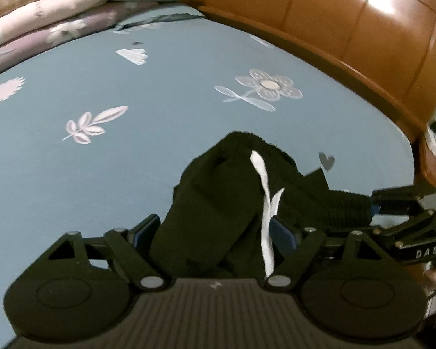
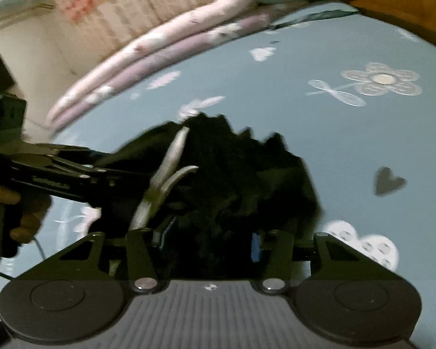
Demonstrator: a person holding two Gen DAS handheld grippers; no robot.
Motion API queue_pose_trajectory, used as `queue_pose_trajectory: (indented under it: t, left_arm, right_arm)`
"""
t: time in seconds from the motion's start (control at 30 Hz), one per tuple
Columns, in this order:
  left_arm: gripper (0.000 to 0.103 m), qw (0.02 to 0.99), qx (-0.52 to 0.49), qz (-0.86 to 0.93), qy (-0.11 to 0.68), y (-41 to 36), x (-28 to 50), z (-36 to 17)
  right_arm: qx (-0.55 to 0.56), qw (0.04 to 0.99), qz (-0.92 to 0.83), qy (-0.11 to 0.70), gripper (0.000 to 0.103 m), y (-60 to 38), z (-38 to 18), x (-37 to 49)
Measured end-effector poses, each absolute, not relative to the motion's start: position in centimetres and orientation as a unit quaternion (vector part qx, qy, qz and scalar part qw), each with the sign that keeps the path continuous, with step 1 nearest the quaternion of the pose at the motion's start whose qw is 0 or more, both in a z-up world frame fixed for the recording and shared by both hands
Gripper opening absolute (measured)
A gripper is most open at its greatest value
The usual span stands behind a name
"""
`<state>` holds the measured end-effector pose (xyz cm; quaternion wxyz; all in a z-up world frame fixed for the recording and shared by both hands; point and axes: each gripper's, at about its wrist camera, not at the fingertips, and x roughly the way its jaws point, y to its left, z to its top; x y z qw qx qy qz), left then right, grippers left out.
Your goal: Fold clothes
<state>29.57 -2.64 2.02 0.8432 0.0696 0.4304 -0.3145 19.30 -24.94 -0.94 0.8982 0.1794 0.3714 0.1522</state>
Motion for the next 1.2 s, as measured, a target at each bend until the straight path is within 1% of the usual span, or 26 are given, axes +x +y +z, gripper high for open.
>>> queue_pose_trajectory:
  t: [0.07, 0.13, 0.17, 0.2, 0.23, 0.4, 0.47, 0.57, 0.77, 0.9, 1.0, 1.07, 1.17, 1.2]
  left_arm:
    - [0.082, 0.846, 0.059, -0.304, 0.433, -2.7, 29.6, 2.1]
    - [0.082, 0.849, 0.055, -0.296, 0.434, -2.9, 29.6, 2.2]
    - [0.083, 0.850, 0.053, -0.292, 0.436, -3.1, 29.5, 2.2]
    - [0.083, 0.851, 0.052, -0.288, 0.437, -3.3, 29.5, 2.2]
    - [0.083, 0.852, 0.054, -0.285, 0.436, -3.4, 29.4, 2.3]
    - [0.086, 0.854, 0.057, -0.283, 0.433, -4.3, 29.1, 2.8]
    - [0.088, 0.852, 0.064, -0.286, 0.434, -4.7, 29.0, 2.6]
    - [0.088, 0.849, 0.074, -0.281, 0.441, -5.2, 29.1, 1.9]
    - [0.088, 0.846, 0.071, -0.278, 0.449, -5.1, 29.2, 1.2]
    - [0.088, 0.847, 0.067, -0.281, 0.446, -4.8, 29.0, 1.2]
    - [0.088, 0.848, 0.064, -0.283, 0.443, -4.7, 28.8, 1.2]
    - [0.088, 0.849, 0.062, -0.285, 0.441, -4.6, 28.7, 1.2]
    - [0.088, 0.850, 0.059, -0.287, 0.439, -4.4, 28.6, 1.2]
    - [0.088, 0.850, 0.058, -0.287, 0.438, -4.4, 28.5, 1.2]
  right_arm:
    - [0.177, 0.893, 0.167, 0.378, 0.048, -25.2, -1.4, 19.9]
    - [0.184, 0.887, 0.174, 0.387, 0.038, -25.7, -2.2, 20.3]
    - [0.182, 0.886, 0.177, 0.388, 0.036, -25.9, -2.1, 20.2]
    - [0.174, 0.889, 0.177, 0.385, 0.029, -26.1, -1.5, 20.0]
    - [0.165, 0.892, 0.177, 0.382, 0.026, -26.3, -0.9, 19.7]
    - [0.138, 0.901, 0.182, 0.369, 0.027, -27.3, 1.4, 18.7]
    - [0.131, 0.902, 0.182, 0.368, 0.032, -27.3, 1.8, 18.7]
    - [0.135, 0.902, 0.181, 0.367, 0.033, -27.6, 1.7, 19.1]
    - [0.156, 0.890, 0.237, 0.358, 0.050, -27.2, 1.7, 19.8]
    - [0.159, 0.884, 0.235, 0.371, 0.051, -27.4, 0.3, 22.3]
    - [0.158, 0.882, 0.238, 0.376, 0.058, -27.7, -0.4, 24.3]
    - [0.151, 0.884, 0.233, 0.377, 0.060, -27.9, -0.5, 25.7]
    - [0.168, 0.879, 0.246, 0.372, 0.071, -28.4, -0.6, 27.5]
    - [0.173, 0.875, 0.251, 0.376, 0.078, -28.5, -0.8, 28.2]
